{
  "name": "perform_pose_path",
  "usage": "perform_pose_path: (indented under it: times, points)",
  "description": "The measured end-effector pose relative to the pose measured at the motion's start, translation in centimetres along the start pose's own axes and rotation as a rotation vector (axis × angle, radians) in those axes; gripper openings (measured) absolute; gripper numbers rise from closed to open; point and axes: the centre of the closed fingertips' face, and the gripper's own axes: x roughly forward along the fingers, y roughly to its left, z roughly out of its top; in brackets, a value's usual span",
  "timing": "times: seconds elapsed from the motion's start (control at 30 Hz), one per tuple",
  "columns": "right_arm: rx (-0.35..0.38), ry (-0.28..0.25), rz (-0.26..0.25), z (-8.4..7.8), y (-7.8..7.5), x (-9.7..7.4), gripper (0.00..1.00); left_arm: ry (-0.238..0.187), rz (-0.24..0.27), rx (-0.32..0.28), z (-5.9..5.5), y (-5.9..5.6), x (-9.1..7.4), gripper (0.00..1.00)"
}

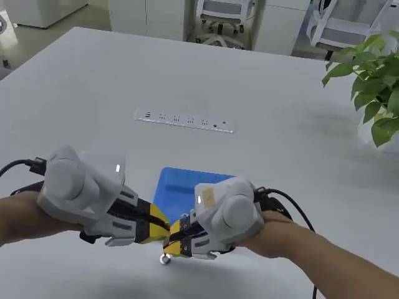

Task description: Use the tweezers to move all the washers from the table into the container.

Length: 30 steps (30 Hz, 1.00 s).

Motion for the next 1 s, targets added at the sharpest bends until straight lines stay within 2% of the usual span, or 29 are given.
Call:
perform_pose_path:
  times: [0.17,0.27,0.33,0.47,0.53,0.63,0.83,1.0]
  points:
    - [-0.004,0.0,-0.006,0.3,0.1,-0.5,0.08,-0.017,0.017,-0.023,0.3,0.1,-0.6,0.21]
    - [0.001,-0.005,-0.012,0.6,0.1,-0.9,0.08,-0.043,0.037,-0.047,0.5,0.2,-1.0,0.31]
    - [0.007,-0.01,-0.022,0.9,0.0,-1.2,0.08,-0.057,0.049,-0.055,0.6,0.2,-1.3,0.33]
    - [0.009,-0.012,-0.033,1.5,0.1,-1.9,0.08,-0.065,0.071,-0.077,0.4,0.1,-1.7,0.46]
    - [0.012,-0.014,-0.041,1.8,0.0,-2.3,0.08,-0.063,0.09,-0.115,0.0,0.2,-1.8,0.57]
    - [0.011,-0.014,-0.046,2.2,-0.1,-2.8,0.08,-0.073,0.111,-0.156,-0.2,0.0,-2.1,0.67]
    - [0.014,-0.019,-0.053,3.1,-0.4,-4.1,0.09,-0.108,0.14,-0.201,-0.1,-0.6,-2.6,0.77]
    - [0.018,-0.02,-0.057,3.5,-0.7,-5.1,0.09,-0.119,0.162,-0.216,0.0,-0.8,-2.7,0.88]
